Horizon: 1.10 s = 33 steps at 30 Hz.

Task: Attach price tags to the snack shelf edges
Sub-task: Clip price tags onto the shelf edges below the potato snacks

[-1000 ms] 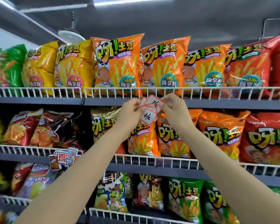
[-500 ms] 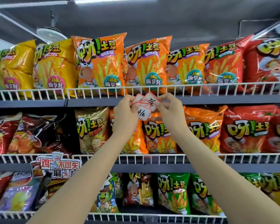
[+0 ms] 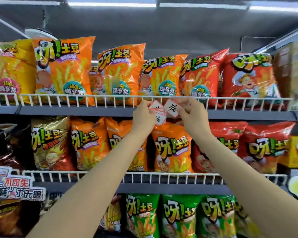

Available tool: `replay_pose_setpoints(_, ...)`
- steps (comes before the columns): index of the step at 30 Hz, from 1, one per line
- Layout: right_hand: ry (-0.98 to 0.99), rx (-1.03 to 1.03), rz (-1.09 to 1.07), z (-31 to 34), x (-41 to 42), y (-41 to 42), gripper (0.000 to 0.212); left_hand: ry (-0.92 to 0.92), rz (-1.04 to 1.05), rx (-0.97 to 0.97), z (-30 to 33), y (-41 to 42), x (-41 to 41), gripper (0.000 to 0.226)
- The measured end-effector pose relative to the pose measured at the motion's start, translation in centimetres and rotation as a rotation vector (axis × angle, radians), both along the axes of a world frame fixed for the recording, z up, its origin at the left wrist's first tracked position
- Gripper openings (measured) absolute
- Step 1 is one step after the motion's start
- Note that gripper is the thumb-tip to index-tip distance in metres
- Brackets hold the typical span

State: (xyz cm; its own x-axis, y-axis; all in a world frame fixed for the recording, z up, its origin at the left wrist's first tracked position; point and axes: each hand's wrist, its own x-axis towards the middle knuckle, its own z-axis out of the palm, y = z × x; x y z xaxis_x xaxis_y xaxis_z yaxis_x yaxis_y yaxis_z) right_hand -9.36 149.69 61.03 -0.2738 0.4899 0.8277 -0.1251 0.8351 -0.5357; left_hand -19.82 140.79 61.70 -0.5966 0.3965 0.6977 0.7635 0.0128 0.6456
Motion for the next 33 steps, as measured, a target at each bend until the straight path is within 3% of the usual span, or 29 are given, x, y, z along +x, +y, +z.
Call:
replay_pose_setpoints(6,0.000,0.107,-0.081,2.5,2.3,4.3,0.004,-0.061,-0.171,-0.084,0.7,2.9,1.5,0.043)
replay_pose_setpoints(18,-0.008,0.230,-0.098,5.2,1.4,6.3,0.010,-0.163,-0.312,-0.189,1.6,3.0,2.2,0.062)
replay_pose_setpoints(33,-0.151,0.444,-0.095,7.9,1.3,7.3,0.013,-0.023,-0.312,-0.379,1.5,1.5,1.6,0.074)
